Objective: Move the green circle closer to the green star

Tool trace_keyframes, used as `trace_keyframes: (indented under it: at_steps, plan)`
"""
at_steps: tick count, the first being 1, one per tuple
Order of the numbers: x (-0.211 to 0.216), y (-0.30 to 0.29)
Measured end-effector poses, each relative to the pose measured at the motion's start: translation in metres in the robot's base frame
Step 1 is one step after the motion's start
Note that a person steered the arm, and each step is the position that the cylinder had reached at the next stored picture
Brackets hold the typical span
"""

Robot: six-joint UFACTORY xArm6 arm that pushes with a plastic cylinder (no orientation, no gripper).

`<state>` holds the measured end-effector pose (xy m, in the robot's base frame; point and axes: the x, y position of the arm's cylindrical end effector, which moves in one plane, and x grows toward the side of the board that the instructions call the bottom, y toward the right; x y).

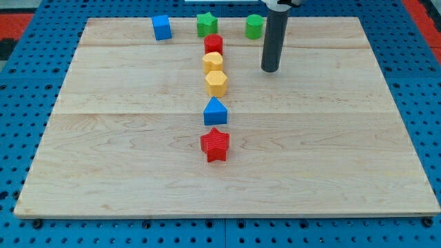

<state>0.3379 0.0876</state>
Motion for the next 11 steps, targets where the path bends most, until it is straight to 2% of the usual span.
trace_keyframes:
  at_steps: [1,3,5,8,9,11]
  plan:
    - [-0.003,0.028]
    - [-0.063,0.087]
    - [-0.102,0.098]
    - [-0.133,0.098]
    - [-0.139,0.073]
    - [-0.117,-0.007]
